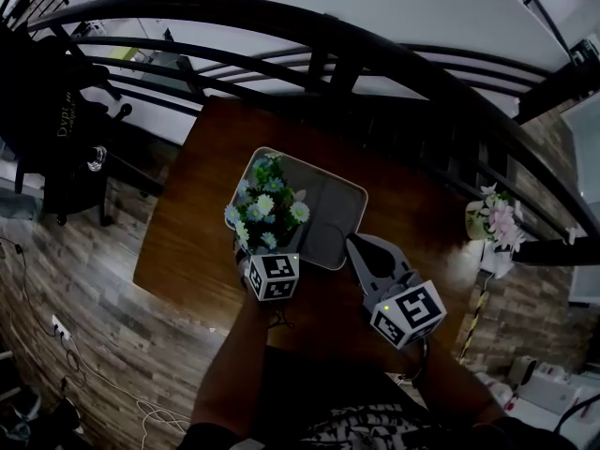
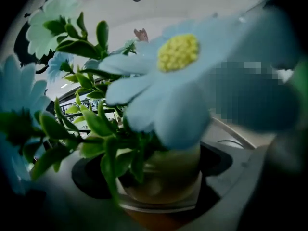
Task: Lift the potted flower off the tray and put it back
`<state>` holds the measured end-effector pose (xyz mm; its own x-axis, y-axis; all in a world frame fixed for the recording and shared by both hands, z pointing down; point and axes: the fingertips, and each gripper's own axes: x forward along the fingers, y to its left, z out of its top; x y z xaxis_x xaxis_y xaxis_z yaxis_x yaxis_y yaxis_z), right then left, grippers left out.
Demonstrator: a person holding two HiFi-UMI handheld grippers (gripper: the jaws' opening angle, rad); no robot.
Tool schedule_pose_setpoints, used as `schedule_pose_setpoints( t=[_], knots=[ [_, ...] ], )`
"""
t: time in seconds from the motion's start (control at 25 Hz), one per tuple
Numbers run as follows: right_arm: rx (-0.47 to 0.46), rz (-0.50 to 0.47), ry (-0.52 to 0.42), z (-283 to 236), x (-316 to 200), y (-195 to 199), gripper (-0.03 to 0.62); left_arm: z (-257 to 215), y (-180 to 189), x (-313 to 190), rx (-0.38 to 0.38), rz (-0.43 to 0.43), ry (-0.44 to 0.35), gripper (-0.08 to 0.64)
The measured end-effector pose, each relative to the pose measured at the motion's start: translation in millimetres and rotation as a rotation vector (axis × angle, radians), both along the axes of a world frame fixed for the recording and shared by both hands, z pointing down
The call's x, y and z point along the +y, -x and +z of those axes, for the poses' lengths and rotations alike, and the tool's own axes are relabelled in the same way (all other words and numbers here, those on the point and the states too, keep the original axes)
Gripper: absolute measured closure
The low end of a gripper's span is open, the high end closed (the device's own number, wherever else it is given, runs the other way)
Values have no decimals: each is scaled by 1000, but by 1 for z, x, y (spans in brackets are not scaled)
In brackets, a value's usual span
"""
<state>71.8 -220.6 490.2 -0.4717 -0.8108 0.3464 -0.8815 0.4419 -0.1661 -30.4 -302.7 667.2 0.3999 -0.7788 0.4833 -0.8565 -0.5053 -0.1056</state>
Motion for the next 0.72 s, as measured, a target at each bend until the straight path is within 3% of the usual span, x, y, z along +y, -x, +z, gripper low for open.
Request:
schedule_pose_setpoints(
  t=[0.28,0.48,0.72],
  knots=[
    [-18,-21,-27,-20,5,-2,594,-30,-5,25,22,-14,20,35],
    [-29,-34,-41,-31,10,-4,594,-63,0,38,-3,-12,-37,35],
    [-46,-65,-47,-43,26,1,594,-106,13,65,18,-40,-51,35]
  ],
)
